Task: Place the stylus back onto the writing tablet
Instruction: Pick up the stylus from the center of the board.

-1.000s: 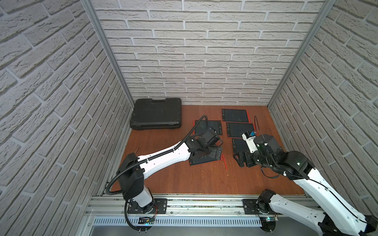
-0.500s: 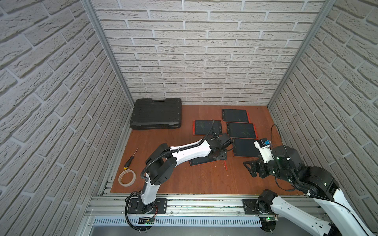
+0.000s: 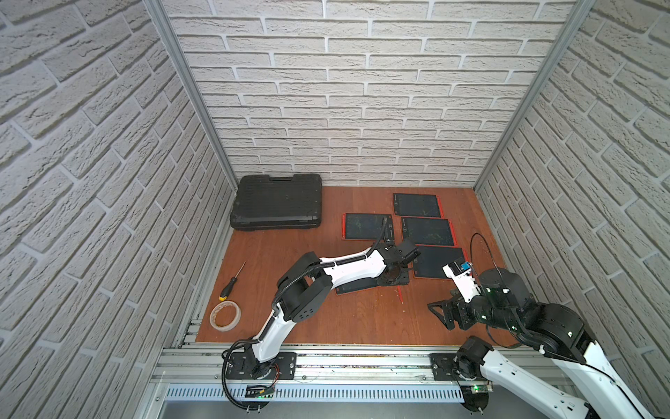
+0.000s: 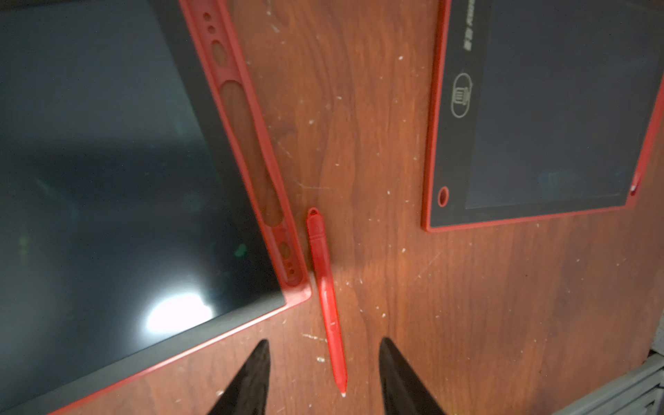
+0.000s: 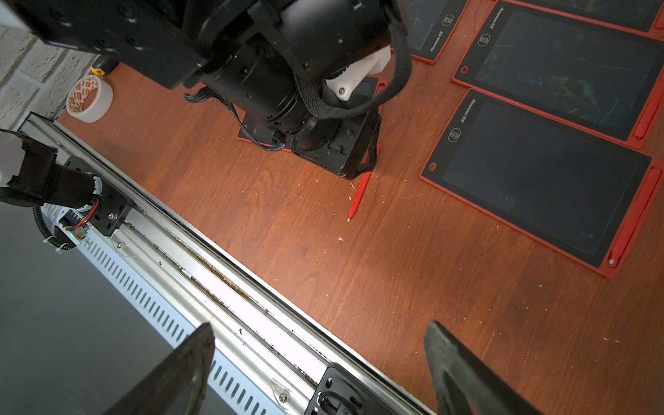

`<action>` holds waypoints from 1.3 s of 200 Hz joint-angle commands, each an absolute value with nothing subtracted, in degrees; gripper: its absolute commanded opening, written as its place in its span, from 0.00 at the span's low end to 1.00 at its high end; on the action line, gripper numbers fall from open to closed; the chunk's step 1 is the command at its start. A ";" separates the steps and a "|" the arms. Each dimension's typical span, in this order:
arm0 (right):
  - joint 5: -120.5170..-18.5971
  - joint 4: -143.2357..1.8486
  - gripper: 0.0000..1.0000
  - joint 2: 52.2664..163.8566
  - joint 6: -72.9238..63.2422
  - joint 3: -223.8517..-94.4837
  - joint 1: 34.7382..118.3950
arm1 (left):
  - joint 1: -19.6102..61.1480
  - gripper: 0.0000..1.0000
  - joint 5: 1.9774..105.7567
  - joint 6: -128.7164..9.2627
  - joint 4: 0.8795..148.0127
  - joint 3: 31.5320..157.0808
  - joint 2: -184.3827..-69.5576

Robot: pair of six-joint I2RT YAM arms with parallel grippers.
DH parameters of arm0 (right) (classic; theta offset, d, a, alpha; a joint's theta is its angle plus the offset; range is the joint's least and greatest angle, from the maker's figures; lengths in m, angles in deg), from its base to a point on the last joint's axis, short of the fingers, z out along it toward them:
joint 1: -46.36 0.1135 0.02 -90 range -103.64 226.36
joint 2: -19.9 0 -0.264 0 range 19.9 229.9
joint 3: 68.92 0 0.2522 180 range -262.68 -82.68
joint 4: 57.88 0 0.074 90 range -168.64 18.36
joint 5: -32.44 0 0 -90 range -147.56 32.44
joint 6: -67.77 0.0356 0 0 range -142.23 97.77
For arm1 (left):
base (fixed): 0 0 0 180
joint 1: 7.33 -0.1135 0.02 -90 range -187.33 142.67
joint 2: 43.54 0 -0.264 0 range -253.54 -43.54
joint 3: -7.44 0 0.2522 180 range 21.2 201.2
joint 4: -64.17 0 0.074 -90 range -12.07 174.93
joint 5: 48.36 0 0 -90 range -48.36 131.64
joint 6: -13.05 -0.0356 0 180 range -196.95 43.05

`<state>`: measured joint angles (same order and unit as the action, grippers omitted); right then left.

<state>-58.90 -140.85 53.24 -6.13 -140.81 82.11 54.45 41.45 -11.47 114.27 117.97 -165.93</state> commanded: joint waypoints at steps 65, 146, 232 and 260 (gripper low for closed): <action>-57.55 -138.28 0.89 52.94 -5.44 -139.54 82.15 | 56.05 0.22 41.98 -9.71 112.25 119.68 -168.91; -57.29 -138.26 0.89 53.42 -5.17 -139.28 82.14 | 56.04 0.18 42.44 -9.45 111.59 118.96 -169.91; -57.34 -138.26 0.88 54.59 -5.14 -139.19 82.14 | 56.07 0.16 42.76 -9.10 111.15 117.95 -170.84; -57.27 -138.27 0.88 54.65 -5.09 -139.19 82.13 | 56.04 0.16 42.95 -9.17 111.07 117.87 -171.24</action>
